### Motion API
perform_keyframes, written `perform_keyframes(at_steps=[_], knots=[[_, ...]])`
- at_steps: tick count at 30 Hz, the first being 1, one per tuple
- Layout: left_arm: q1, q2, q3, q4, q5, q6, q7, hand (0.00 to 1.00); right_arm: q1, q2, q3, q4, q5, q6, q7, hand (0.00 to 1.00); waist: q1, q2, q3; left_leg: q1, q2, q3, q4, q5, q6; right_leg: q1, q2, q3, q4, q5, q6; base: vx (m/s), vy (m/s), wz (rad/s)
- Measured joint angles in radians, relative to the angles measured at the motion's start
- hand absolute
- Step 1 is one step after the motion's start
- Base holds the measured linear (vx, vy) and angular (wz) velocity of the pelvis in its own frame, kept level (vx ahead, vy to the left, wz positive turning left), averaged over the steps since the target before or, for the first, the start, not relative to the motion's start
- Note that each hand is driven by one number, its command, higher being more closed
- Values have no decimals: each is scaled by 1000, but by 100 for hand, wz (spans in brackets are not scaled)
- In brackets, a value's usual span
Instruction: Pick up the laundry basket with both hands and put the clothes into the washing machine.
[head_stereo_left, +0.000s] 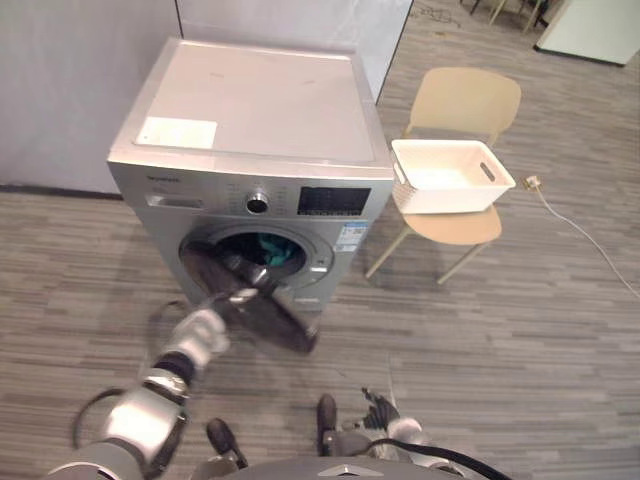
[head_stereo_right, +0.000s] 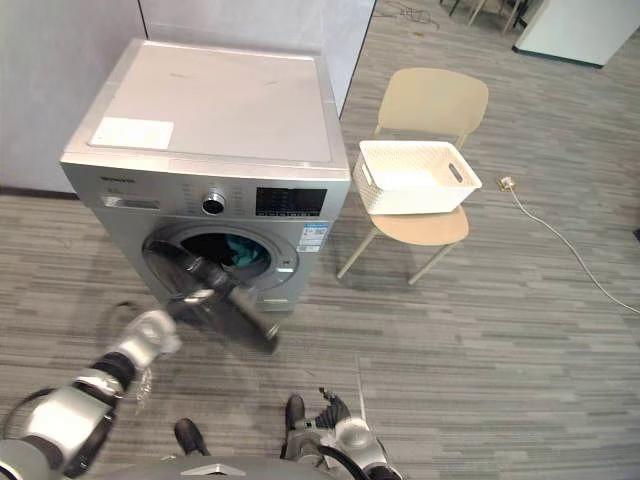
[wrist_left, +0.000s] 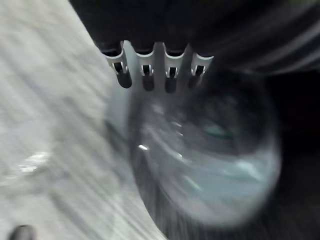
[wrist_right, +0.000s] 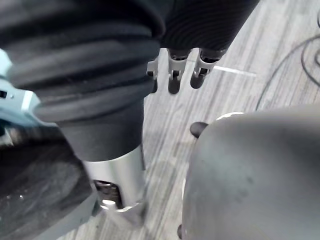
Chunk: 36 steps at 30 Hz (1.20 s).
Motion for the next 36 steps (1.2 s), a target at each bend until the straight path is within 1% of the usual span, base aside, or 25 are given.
perform_keyframes(at_steps=[1, 2, 4, 6, 7, 9, 11, 12, 13, 15, 17, 19, 21, 22, 24, 26, 27, 28, 29, 30, 32, 33, 34, 35, 36], knots=[[-31, -42, -21, -65, 15, -17, 0, 0, -5, -1, -3, -1, -12, -1, 0, 0, -7, 12, -3, -4, -12, -3, 0, -2, 4, 7, -10, -2, -14, 0, 0, 27, 90, -7], [-44, -54, -26, -105, 15, -21, 0, 0, -4, 0, -7, -1, -18, -2, -1, 0, -11, 17, -4, -4, -16, -6, 0, -4, 7, 11, -12, -3, -19, 0, -1, 53, 74, -16], [-72, -45, -46, -285, 20, -35, 9, 0, 7, 0, -38, -1, -16, -5, -6, 0, -11, 31, -9, -4, -24, -17, 0, -5, 14, 24, -14, -11, -48, 0, -7, 51, 27, -7], [-53, -18, -45, -475, 33, -40, 24, 0, 16, -2, -81, 4, -5, -5, -27, 0, -7, 49, -14, -8, -28, -40, 0, -6, 26, 34, -25, -41, -52, 5, -19, 78, -3, 30], [11, 26, -42, -670, 42, -51, 30, 0, 27, -7, -118, 7, 4, -6, -37, 0, -3, 66, -23, -10, -31, -62, 0, -3, 39, 39, -28, -62, -41, 13, -15, 107, -11, 41], [128, 77, -10, -873, 52, -68, 38, 0, 35, -13, -144, 22, 18, -7, -42, 0, 14, 83, -30, 4, -29, -77, 0, -3, 46, 57, -27, -79, -42, 19, -8, 145, -33, 26], [229, 97, 28, -983, 51, -80, 32, 0, 37, -31, -156, 45, 22, -7, -45, 0, 34, 100, -41, 8, -28, -94, 0, -1, 55, 75, -24, -90, -48, 17, 2, 150, -46, 22], [281, 115, 33, -1014, 42, -85, 9, 0, 39, -40, -157, 48, 22, -5, -45, 0, 42, 109, -39, 14, -28, -106, 1, -2, 56, 97, -22, -114, -55, 19, 3, 139, -36, 24], [344, 130, 33, -1040, 16, -89, -28, 0, 39, -43, -157, 55, 22, -4, -45, 0, 51, 108, -39, 25, -29, -114, 1, -4, 59, 115, -19, -116, -67, 19, 2, 132, -35, 14], [443, 158, 34, -1059, -22, -101, -78, 0, 38, -45, -157, 67, 22, -5, -44, 0, 50, 108, -39, 37, -29, -122, 1, -10, 68, 125, -15, -116, -75, 17, 2, 71, -22, -4], [593, 157, 41, -1050, -96, -110, -159, 0, 28, -45, -157, 77, 22, -6, -42, 0, 55, 105, -37, 37, -26, -124, 1, -14, 70, 124, -11, -116, -75, 10, 2, 47, -29, -4], [675, 132, 73, -973, -176, -136, -189, 0, 28, -47, -154, 80, 21, -6, -37, 0, 72, 100, -34, 39, -23, -127, 0, -16, 72, 126, -8, -118, -75, 7, 3, 11, -35, 3], [695, 90, 125, -816, -205, -154, -177, 0, 26, -49, -150, 87, 18, -6, -35, 0, 87, 95, -31, 38, -22, -145, 0, -15, 72, 136, -7, -139, -75, -1, 3, -15, -32, 22], [695, 73, 149, -727, -200, -163, -150, 0, 23, -49, -137, 90, 16, -8, -35, 0, 92, 92, -29, 37, -22, -162, 0, -13, 74, 147, -7, -158, -75, -6, 4, -23, -22, 51], [697, 56, 204, -520, -182, -184, -75, 0, 6, -49, -99, 122, 15, -23, -46, 0, 101, 71, -20, 19, -27, -231, 8, -8, 75, 177, -11, -231, -75, -29, 10, -13, -14, 85], [686, 46, 241, -432, -171, -190, -32, 0, 5, -47, -93, 125, 17, -29, -68, 0, 102, 64, -14, -44, -35, -302, 47, -6, 82, 186, -24, -317, -74, -35, 21, -6, 27, 132], [673, 41, 268, -392, -163, -200, 3, 0, 1, -46, -94, 131, 19, -31, -82, 0, 110, 58, -6, -110, -36, -328, 113, -16, 100, 192, -30, -383, -74, -26, 25, -31, 86, 183], [673, 41, 271, -355, -162, -207, 45, 0, 2, -46, -95, 143, 22, -35, -99, 0, 122, 56, 1, -165, -24, -266, 187, -43, 132, 211, -37, -449, -74, -29, 33, -28, 102, 159], [675, 42, 274, -339, -159, -212, 66, 0, 4, -49, -96, 156, 24, -36, -110, 0, 126, 55, 8, -175, -7, -214, 222, -65, 144, 227, -43, -473, -68, -33, 39, 19, 145, 138], [696, 41, 287, -324, -142, -216, 104, 0, 3, -49, -96, 159, 30, -37, -124, 0, 135, 47, 20, -173, 20, -121, 270, -97, 154, 254, -60, -506, -42, -50, 58, 63, 154, 92], [752, 39, 311, -316, -121, -244, 157, 0, -8, -37, -98, 156, 33, -53, -152, 0, 164, 23, 26, -168, -9, -120, 295, -131, 163, 273, -95, -527, -12, -66, 66, 94, 170, 59], [769, 37, 314, -297, -121, -263, 175, 0, -7, -34, -102, 155, 33, -60, -154, 0, 162, 16, 26, -168, -36, -143, 294, -140, 170, 293, -113, -554, -5, -71, 70, 124, 197, 118], [750, 27, 327, -247, -123, -278, 201, 0, 6, -30, -142, 156, 33, -71, -156, 0, 145, 21, 26, -169, -87, -223, 306, -169, 195, 346, -145, -639, 32, -70, 75, 131, 197, 145], [748, 19, 333, -232, -126, -279, 206, 0, 16, -30, -158, 157, 34, -71, -158, 0, 143, 28, 23, -168, -96, -247, 315, -181, 203, 352, -165, -655, 78, -69, 75, 128, 206, 148], [750, 4, 346, -223, -142, -282, 216, 0, 29, -30, -178, 156, 46, -72, -160, 0, 156, 47, 30, -138, -109, -269, 308, -192, 212, 338, -221, -645, 235, -65, 64, 179, 297, 83]])
